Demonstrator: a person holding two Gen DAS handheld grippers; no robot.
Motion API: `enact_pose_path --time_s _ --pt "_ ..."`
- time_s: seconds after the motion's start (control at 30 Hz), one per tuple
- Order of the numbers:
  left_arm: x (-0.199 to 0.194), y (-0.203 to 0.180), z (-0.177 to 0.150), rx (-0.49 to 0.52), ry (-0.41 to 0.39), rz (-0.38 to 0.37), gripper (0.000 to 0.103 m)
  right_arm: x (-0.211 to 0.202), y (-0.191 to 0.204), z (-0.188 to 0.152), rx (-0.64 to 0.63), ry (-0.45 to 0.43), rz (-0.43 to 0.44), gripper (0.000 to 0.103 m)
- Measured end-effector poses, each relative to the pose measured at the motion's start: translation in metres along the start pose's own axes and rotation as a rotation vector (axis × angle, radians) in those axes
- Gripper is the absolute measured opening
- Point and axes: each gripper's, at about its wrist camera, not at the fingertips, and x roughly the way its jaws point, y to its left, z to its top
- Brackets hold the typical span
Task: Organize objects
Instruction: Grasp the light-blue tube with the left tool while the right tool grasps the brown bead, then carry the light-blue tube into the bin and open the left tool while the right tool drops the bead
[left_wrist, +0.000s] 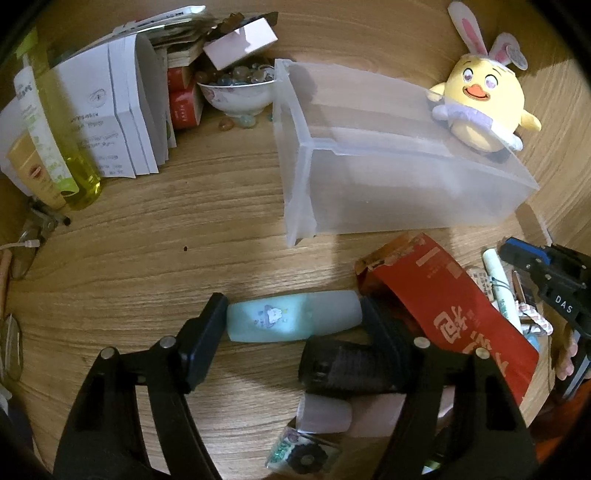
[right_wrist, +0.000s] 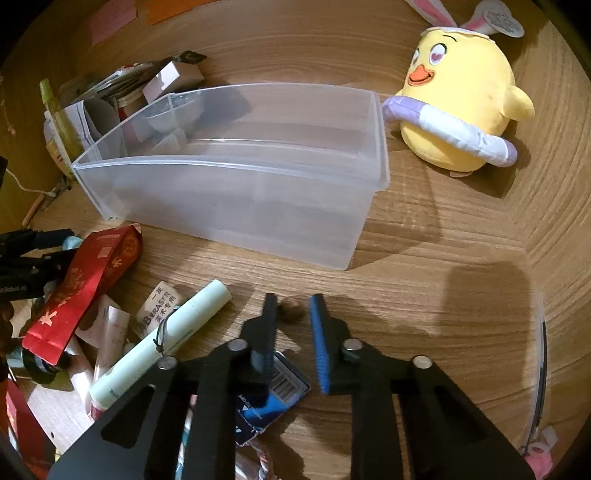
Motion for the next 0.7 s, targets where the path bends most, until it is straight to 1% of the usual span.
enact_pose_path --time_s 0.13,0.33,0.53,0.7 --pt "-0.006 0.006 -0.001 -0.032 -0.019 -0.002 0.073 -0.003 0.004 0.0 -0.009 -0.022 -0.003 0.012" --pt "-0.03 0.009 0.005 -0.066 -0.096 0.007 0.073 -0.015 0.005 0.002 0.008 -0.052 0.012 0.012" --pt "-0.061 0.003 0.014 -0.057 -0.193 -0.001 0.073 -0.039 0.006 0.008 0.006 -0.117 0.019 0.012" --pt "-0.082 -0.012 0.025 -0.038 -0.271 -0.011 0.073 -0.06 0.007 0.014 -0.002 -0.177 0.029 0.012"
